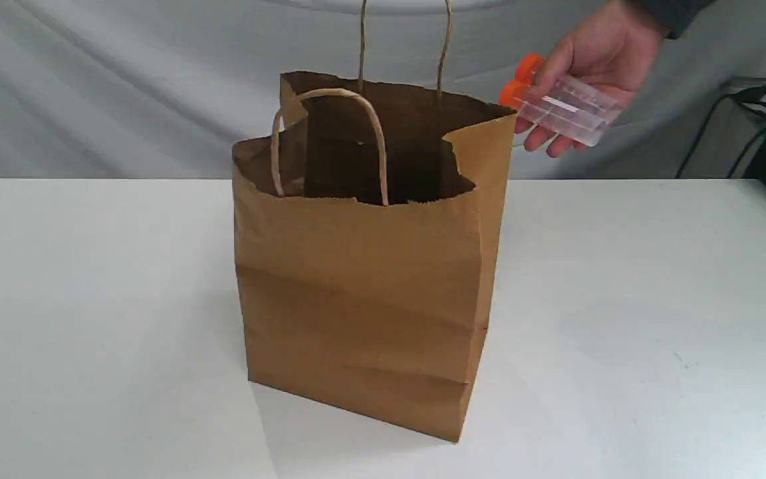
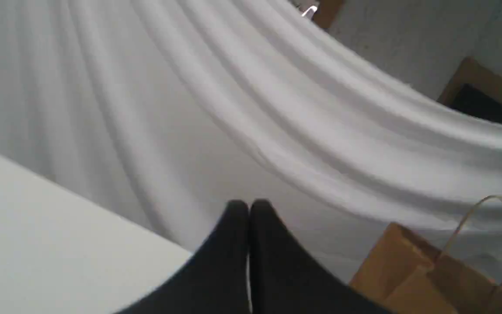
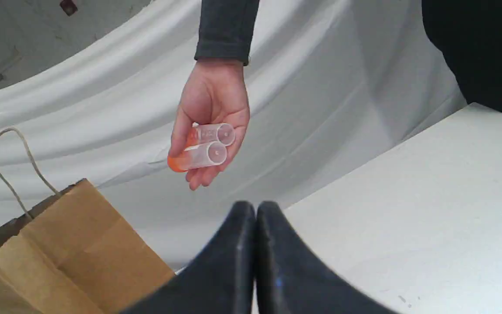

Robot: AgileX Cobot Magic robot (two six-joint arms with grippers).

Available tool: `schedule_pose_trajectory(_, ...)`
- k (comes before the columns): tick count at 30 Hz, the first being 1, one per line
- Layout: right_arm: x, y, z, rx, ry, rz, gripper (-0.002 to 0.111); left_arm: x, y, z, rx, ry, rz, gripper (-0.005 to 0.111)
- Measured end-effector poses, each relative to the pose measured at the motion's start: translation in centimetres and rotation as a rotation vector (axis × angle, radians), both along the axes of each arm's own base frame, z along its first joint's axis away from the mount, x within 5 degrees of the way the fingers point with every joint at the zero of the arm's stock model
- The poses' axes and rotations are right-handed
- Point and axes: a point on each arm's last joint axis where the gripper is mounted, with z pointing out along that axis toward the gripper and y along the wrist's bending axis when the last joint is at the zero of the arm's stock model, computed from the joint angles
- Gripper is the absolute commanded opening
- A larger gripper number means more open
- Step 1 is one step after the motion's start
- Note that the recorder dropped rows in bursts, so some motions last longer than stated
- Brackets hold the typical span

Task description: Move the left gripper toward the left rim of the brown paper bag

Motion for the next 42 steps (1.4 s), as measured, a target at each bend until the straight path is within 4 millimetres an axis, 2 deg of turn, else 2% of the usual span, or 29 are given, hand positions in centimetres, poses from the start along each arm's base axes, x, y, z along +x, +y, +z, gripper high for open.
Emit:
schedule_pose_trajectory(4, 0.0, 0.1, -0.2, 0.0, 0.019, 0.014, 0.0, -1.4, -0.6, 4.1, 0.109, -0.017, -0.034, 0.0)
schedule_pose_trajectory(7, 0.0, 0.1, -0.2, 0.0, 0.02, 0.015, 0.0, -1.5, -1.6, 6.8, 0.264, 0.035, -0.132, 0.0)
schedule_pose_trajectory(10, 0.0, 0.1, -0.2, -0.005, 0.02, 0.015, 0.0, -0.5, -3.1, 9.2, 0.465, 0.076, -0.314, 0.0)
schedule_pose_trajectory(13, 0.0, 0.1, -0.2, -0.015, 0.021, 0.016, 0.0, 1.7, -4.5, 10.6, 0.669, 0.11, -0.536, 0.0)
schedule_pose_trajectory(16, 0.0, 0.1, -0.2, -0.019, 0.022, 0.016, 0.0, 4.1, -5.3, 11.5, 0.74, 0.135, -0.716, 0.0)
schedule_pose_trajectory(22, 0.0, 0.3, -0.4, -0.019, 0.045, 0.033, 0.0, 10.7, -6.3, 11.5, 0.615, 0.175, -1.064, 0.0)
schedule_pose_trajectory(23, 0.0, 0.3, -0.4, -0.019, 0.048, 0.036, 0.0, 11.3, -6.4, 11.6, 0.594, 0.174, -1.095, 0.0)
schedule_pose_trajectory(26, 0.0, 0.3, -0.5, -0.019, 0.051, 0.038, 0.0, 14.8, -6.3, 10.9, 0.494, 0.205, -1.154, 0.003)
schedule_pose_trajectory(29, 0.0, 0.4, -0.5, -0.019, 0.054, 0.041, 0.0, 17.5, -6.1, 9.7, 0.438, 0.261, -1.175, 0.013)
schedule_pose_trajectory(32, 0.0, 0.4, -0.5, -0.019, 0.054, 0.041, 0.0, 18.9, -6.2, 8.8, 0.419, 0.288, -1.198, 0.029)
schedule_pose_trajectory(33, 0.0, 0.4, -0.5, -0.02, 0.054, 0.041, 0.0, 19.2, -6.4, 8.6, 0.426, 0.289, -1.21, 0.037)
schedule_pose_trajectory(36, 0.0, 0.4, -0.5, -0.024, 0.054, 0.04, 0.0, 19.4, -7.7, 8.0, 0.462, 0.275, -1.268, 0.054)
schedule_pose_trajectory(42, 0.0, 0.4, -0.5, -0.026, 0.054, 0.04, 0.0, 19.2, -11.0, 7.9, 0.601, 0.217, -1.291, 0.055)
